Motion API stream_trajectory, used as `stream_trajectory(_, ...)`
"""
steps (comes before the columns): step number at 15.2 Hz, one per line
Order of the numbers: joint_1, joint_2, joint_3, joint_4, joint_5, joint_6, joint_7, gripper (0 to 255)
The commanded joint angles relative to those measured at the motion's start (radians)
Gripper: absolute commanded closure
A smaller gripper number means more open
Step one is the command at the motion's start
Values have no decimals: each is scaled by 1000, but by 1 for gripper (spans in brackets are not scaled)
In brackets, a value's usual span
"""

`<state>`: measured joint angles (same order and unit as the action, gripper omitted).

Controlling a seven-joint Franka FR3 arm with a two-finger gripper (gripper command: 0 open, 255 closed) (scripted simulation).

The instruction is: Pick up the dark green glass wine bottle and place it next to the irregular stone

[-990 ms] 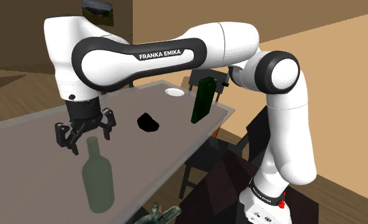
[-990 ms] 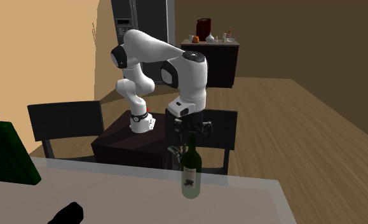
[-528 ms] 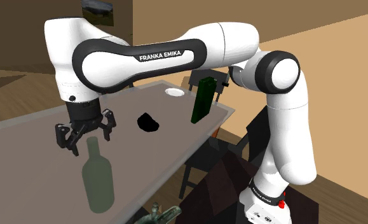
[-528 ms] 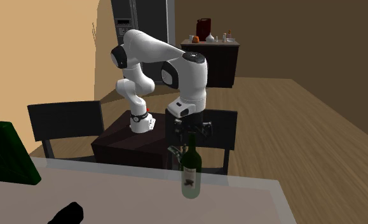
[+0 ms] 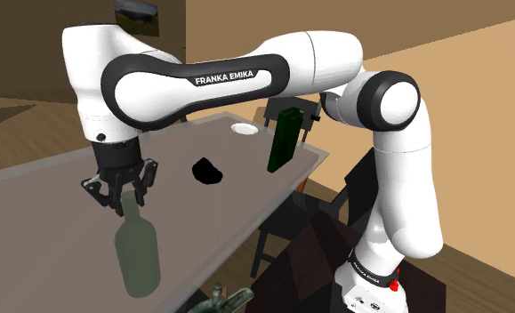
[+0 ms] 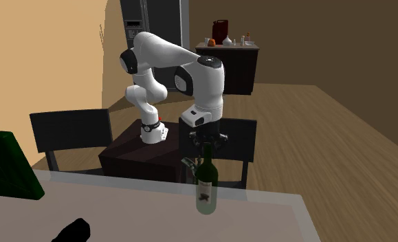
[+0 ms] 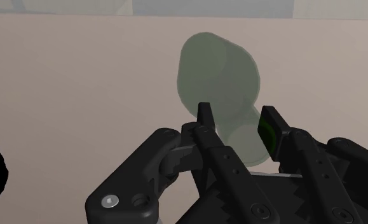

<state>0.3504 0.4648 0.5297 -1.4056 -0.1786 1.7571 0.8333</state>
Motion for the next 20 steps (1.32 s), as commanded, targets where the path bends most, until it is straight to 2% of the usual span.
stream_trajectory(1, 0, 1, 0, -1, 0, 0, 0, 255)
stream_trajectory(10, 14, 1, 3, 110, 2, -108, -2, 255)
stream_trajectory(20, 51, 34, 3, 299, -12, -263, -1, 255)
